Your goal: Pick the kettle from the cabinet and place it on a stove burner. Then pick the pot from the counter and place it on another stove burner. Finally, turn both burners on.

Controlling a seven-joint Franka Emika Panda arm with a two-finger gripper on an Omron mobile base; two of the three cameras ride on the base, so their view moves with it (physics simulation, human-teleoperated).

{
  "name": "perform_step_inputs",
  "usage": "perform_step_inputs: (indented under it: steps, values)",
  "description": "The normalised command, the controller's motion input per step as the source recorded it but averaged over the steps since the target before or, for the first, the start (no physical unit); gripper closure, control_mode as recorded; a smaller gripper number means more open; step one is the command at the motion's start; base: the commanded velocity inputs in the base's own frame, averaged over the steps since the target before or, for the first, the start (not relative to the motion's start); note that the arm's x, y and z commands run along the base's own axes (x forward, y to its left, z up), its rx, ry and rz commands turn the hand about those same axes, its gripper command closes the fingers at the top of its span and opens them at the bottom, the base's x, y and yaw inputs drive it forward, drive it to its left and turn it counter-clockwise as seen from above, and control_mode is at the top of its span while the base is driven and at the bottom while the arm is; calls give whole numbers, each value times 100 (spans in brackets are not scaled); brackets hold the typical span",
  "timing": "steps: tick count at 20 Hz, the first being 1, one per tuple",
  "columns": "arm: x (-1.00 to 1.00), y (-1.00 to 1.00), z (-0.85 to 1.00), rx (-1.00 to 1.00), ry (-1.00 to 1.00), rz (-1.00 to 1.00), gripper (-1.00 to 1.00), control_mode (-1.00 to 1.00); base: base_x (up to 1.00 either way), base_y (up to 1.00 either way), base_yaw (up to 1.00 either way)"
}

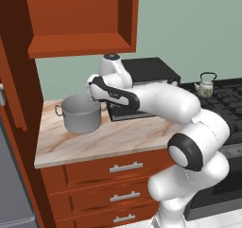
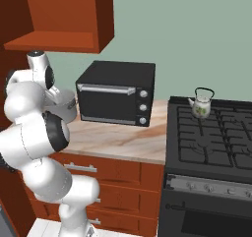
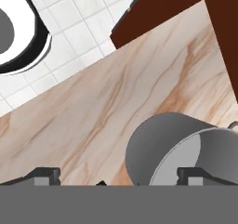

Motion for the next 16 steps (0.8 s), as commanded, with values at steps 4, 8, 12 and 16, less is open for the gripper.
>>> perform_step_inputs:
  steps: [4,8,12,16]
  values:
    - [18,0,-12,-2,0,-3,-100,-100,0,0,0]
    - [20,4,-17,-3,0,-3,-100,-100,0,0,0]
    - [19,5,-18,-3,1,-2,-100,-100,0,0,0]
    - [17,10,-16,-2,1,-2,-100,-100,0,0,0]
